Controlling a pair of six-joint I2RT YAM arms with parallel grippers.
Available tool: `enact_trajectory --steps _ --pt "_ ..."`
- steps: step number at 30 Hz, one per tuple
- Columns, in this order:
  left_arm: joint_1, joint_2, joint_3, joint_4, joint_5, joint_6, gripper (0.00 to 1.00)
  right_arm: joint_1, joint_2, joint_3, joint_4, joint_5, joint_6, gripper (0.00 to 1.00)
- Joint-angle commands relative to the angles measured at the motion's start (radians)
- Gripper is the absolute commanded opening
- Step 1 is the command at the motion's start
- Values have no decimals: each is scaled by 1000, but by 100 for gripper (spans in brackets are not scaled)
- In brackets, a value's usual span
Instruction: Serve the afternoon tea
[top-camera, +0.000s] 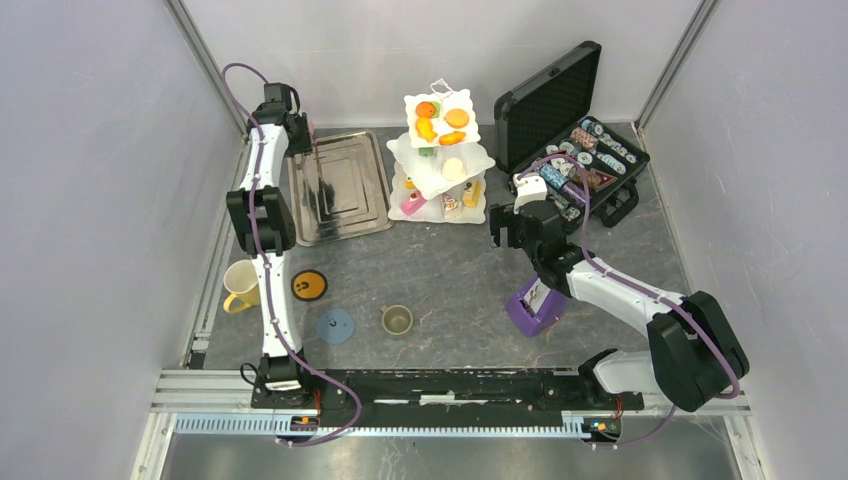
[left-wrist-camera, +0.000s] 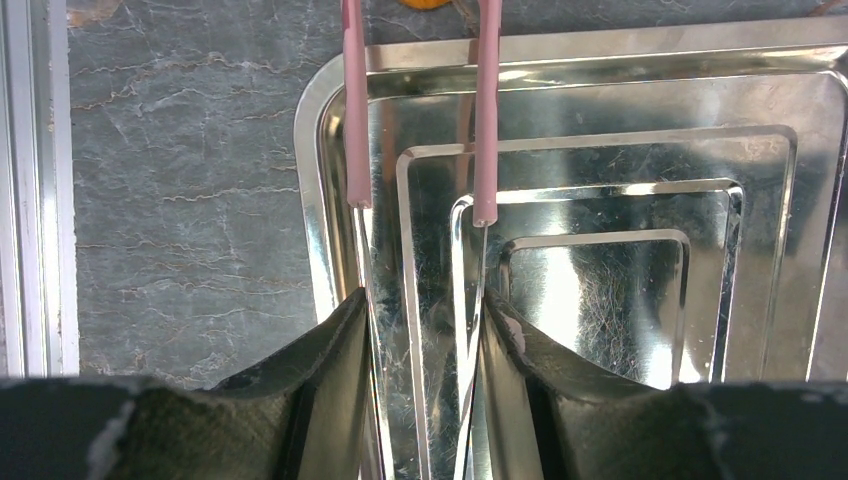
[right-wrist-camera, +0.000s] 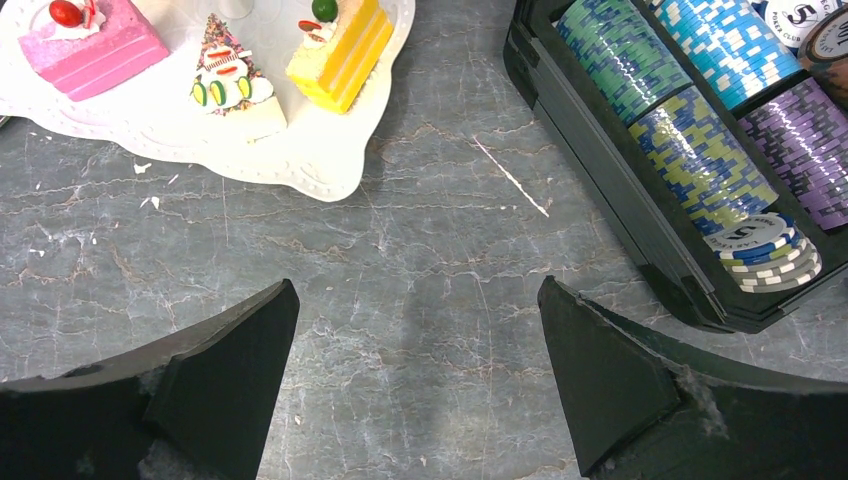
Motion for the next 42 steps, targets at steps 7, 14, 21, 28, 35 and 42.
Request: enact_trajectory --steps 7,14,21,28,35,42 --pt "4 -37 46 37 1 28 34 -8 31 -5 7 -3 1 98" --pt "6 -109 9 114 -14 6 24 -9 25 -7 7 -3 0 98" --pt "7 -153 1 157 -34 -25 14 -10 19 -7 5 4 -2 98" --pt "7 -294 -94 82 -77 -28 12 -11 17 -5 6 -1 1 98" --pt "1 -675 -450 32 131 -201 13 -10 -3 -2 2 -22 10 98" --pt "-182 -1050 -718 42 285 -174 17 -10 -39 0 -15 -12 3 98"
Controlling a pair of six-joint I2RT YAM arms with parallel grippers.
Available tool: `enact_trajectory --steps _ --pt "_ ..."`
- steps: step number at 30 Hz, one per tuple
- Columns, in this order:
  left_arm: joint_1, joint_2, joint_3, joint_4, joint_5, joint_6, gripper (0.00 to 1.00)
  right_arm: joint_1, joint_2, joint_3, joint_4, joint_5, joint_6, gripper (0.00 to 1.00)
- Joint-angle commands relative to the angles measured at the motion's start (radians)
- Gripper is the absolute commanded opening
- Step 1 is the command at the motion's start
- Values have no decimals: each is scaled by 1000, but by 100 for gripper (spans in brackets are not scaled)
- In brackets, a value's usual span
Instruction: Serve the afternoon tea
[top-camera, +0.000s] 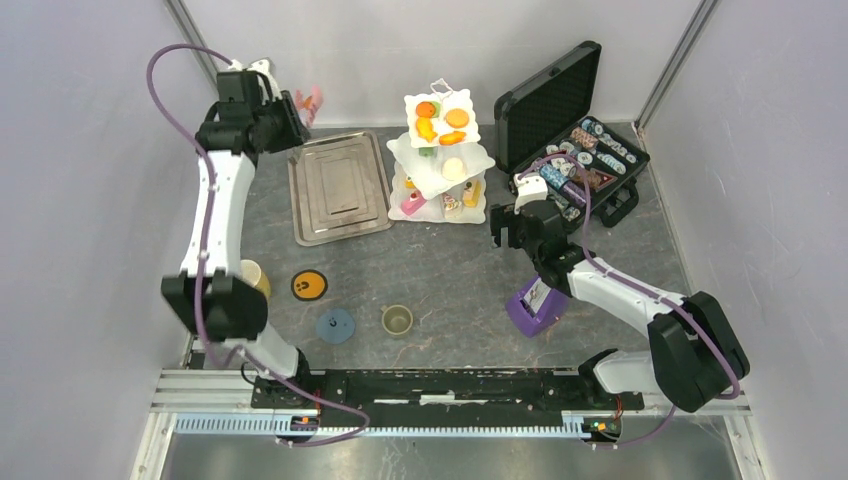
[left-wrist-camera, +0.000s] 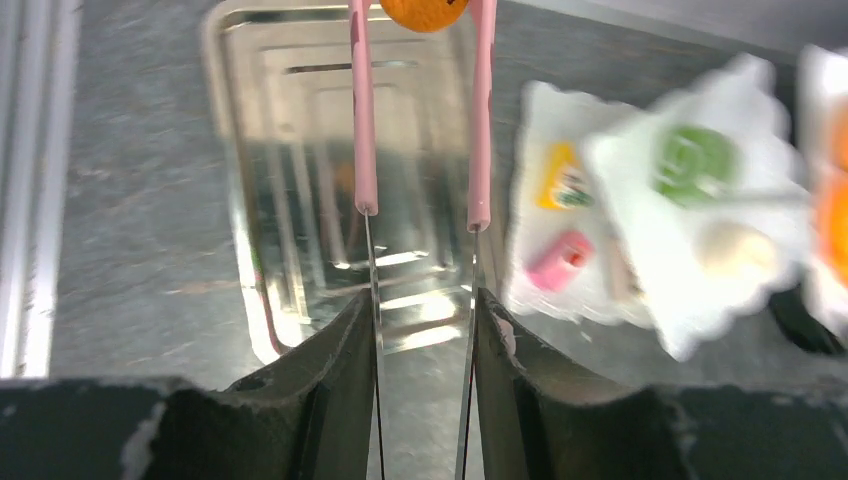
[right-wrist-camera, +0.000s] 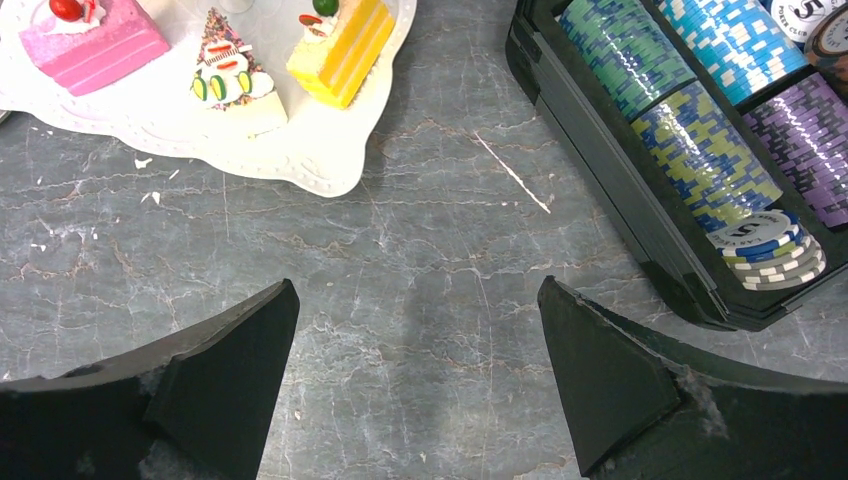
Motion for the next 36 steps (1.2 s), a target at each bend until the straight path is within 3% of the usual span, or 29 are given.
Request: enact_trajectory --steps 1,5,9,23,32,36 --pt "-174 -221 -94 27 109 -1 18 -6 -39 -2 -13 4 -1 98" --pt "-338 -306 -126 50 96 23 18 -6 -48 -4 -12 13 -6 98" --pt "-414 -291 -102 53 87 36 18 -7 -59 -10 -6 20 -8 98" --pt "-478 -155 -54 84 115 16 23 -7 -78 -21 4 22 -8 98" --pt "-485 -145 -44 83 106 26 45 -6 -70 -22 11 6 -2 98" --pt "-484 -152 -44 84 101 36 49 -6 -68 -23 11 4 0 98"
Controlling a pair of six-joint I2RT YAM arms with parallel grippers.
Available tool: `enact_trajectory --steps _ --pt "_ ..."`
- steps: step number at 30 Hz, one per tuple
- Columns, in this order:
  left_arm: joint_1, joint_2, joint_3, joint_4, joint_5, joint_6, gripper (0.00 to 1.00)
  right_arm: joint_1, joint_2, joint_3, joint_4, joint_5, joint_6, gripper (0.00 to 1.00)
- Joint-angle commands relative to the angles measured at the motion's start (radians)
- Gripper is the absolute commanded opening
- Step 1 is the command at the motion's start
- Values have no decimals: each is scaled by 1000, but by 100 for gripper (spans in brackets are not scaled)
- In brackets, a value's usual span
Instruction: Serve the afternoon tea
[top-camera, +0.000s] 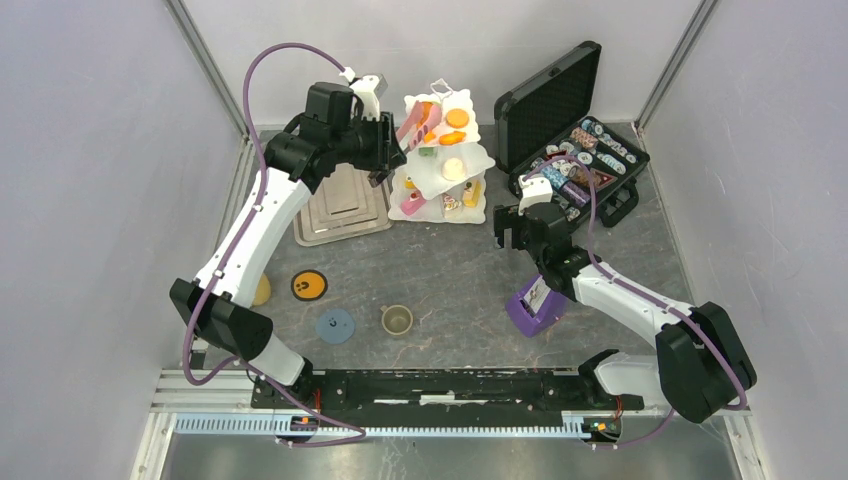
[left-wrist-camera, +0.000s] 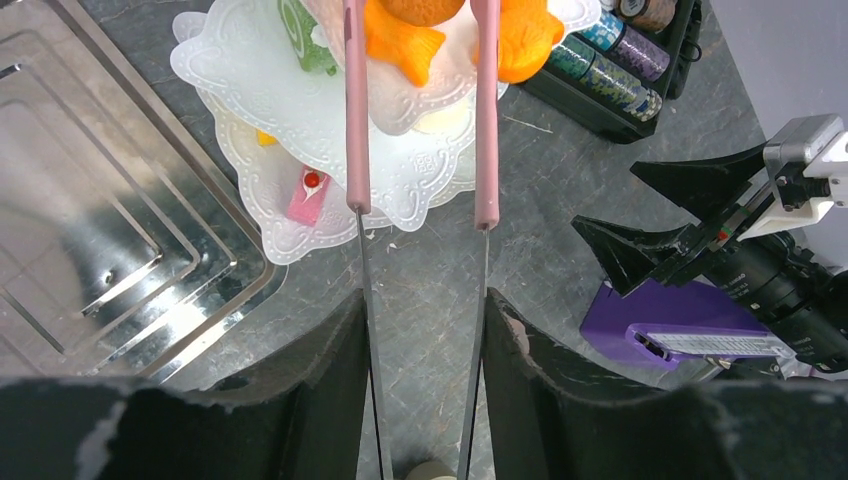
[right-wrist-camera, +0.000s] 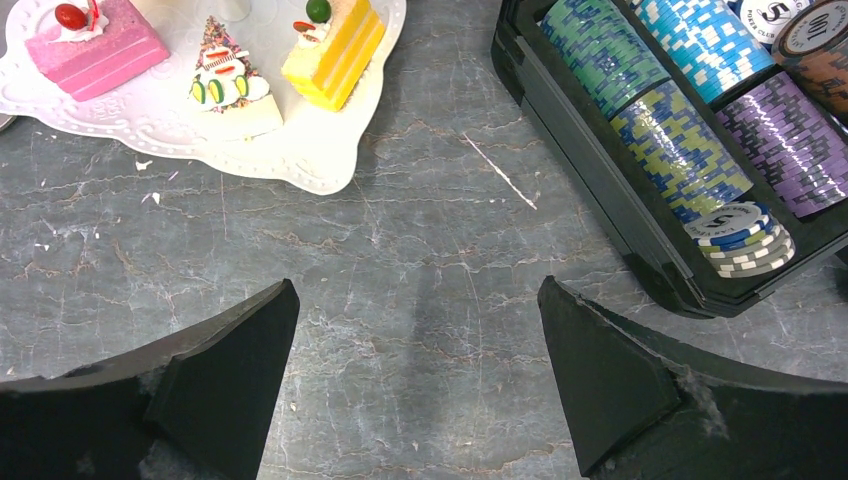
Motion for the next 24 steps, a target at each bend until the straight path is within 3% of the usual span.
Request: enact_trajectory --steps 1,7,14,16,24 --pt "-7 -16 45 48 2 39 50 -2 -13 -4 33 -7 2 98" --pt "-7 -22 44 49 3 43 54 -3 -13 -4 33 -7 4 98" --pt "-7 -62 31 61 -48 54 50 -2 -8 -4 35 -11 5 98" --pt "-7 -110 -9 97 -118 57 48 -2 -9 -3 33 -14 5 98" --pt "-1 -354 -294 212 -525 -2 52 -2 -7 -4 33 -22 9 98"
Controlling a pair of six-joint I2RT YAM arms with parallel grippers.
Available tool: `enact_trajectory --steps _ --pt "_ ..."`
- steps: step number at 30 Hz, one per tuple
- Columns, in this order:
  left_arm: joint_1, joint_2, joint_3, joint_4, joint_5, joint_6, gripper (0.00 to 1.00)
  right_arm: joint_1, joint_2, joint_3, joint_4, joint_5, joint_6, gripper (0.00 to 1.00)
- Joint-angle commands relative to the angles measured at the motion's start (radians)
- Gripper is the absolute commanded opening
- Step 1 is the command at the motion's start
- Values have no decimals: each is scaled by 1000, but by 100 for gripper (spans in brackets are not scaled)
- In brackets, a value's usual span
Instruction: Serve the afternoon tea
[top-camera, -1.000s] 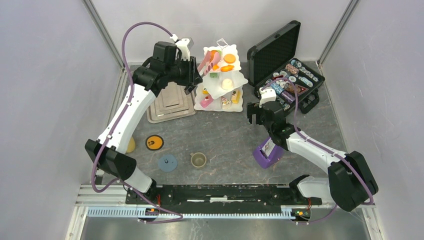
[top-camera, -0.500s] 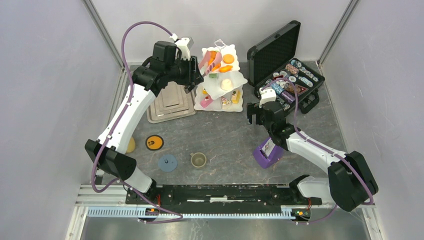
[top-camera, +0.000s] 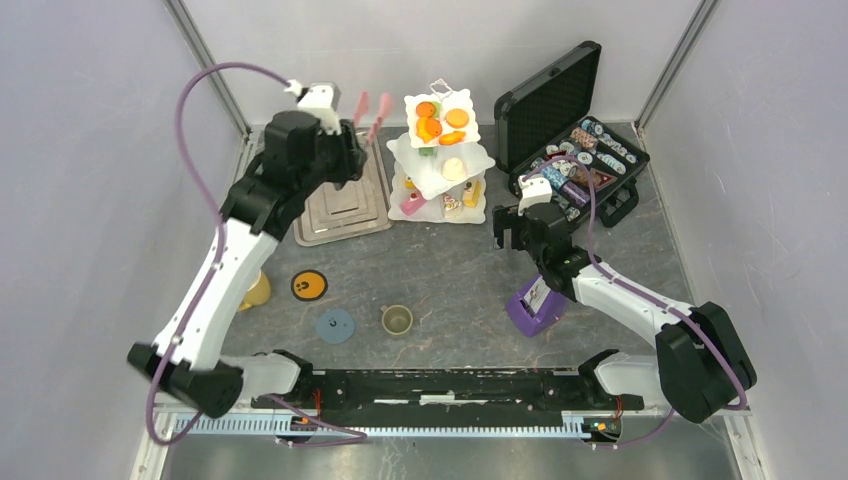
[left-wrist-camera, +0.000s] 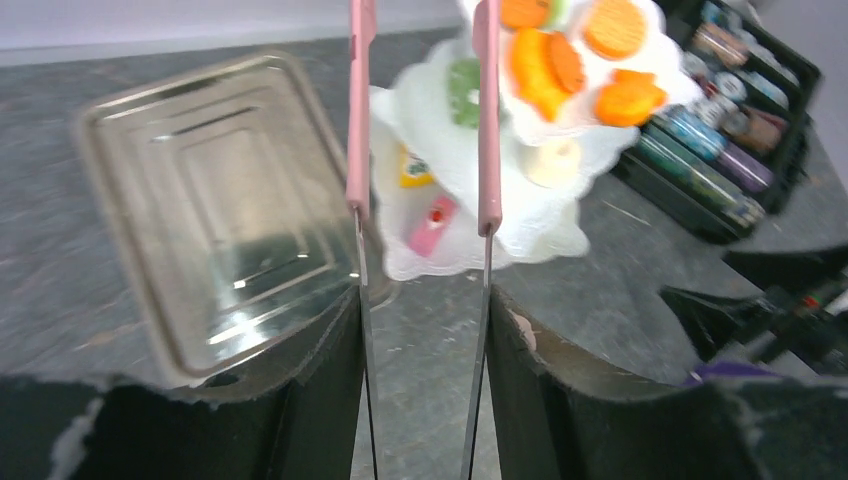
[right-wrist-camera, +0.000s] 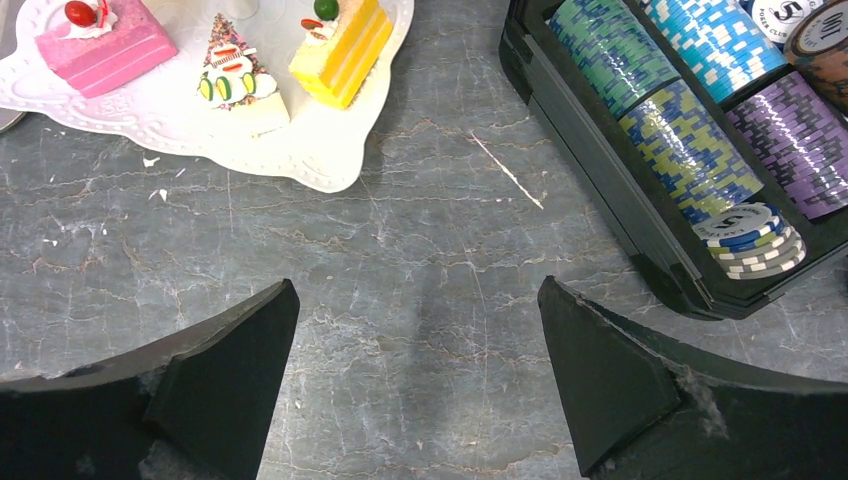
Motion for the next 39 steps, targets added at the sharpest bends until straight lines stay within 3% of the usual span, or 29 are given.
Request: enact_trajectory --steps 1,6,11,19,22,27,30,36,39 --pt "5 -133 -170 117 -294 -17 52 -3 -8 -1 33 -14 9 98" --pt "23 -109 -403 260 -376 -42 52 -1 -8 -1 33 -29 15 98" --pt "31 -32 -658 637 -386 -124 55 -1 -35 -6 32 -12 3 98" --pt "35 215 -726 892 -441 -130 55 -2 -54 -18 42 -11 -6 98" --pt "38 263 -725 911 -456 -130 56 -1 -47 -13 42 -20 -7 98" --pt "67 351 -645 718 -426 -250 57 0 -41 -9 39 -18 -7 98" --pt "71 369 -649 697 -412 -279 57 0 -38 -9 39 -22 -6 98" --pt "70 348 -646 681 -402 -300 59 1 -38 -5 38 -41 -16 98" --pt "70 267 -608 558 -397 -303 62 3 -46 2 29 -32 -33 98"
